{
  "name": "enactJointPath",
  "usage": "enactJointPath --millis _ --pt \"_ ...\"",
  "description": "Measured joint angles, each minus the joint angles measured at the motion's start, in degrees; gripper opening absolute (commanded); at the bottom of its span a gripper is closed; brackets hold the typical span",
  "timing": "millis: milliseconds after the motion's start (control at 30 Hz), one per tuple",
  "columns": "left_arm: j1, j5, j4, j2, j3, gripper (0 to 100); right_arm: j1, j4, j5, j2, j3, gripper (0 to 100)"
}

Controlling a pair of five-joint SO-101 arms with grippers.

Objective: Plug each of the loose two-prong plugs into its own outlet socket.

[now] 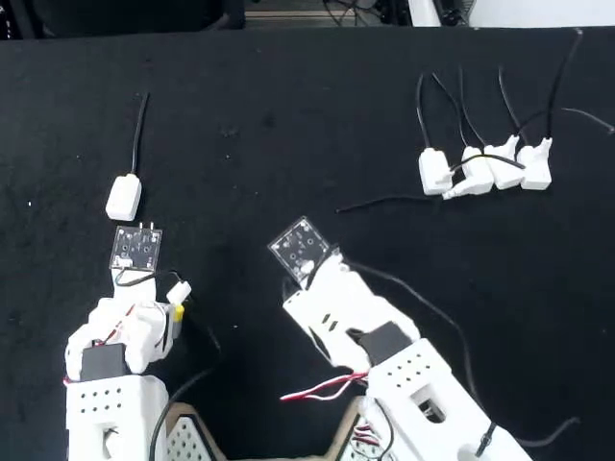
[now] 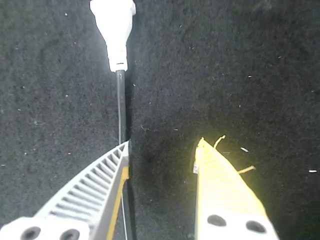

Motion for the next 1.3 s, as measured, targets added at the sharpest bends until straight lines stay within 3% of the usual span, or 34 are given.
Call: enactJointPath --millis 467,900,1100,1300 --pt "0.00 0.00 0.00 0.00 -0.88 22 0.00 -1.32 0.00 0.00 1.93 23.7" --pt "-19.52 -7.56 0.00 0.09 -26.20 22 0.00 -4.84 0.00 0.00 3.34 23.7" --pt "-20.31 -7.56 0.00 0.97 -30.15 22 0.00 -4.84 0.00 0.00 3.34 23.7" --pt "-20.22 -7.56 -2.46 13.45 -32.53 22 0.00 -4.84 0.00 0.00 3.34 23.7"
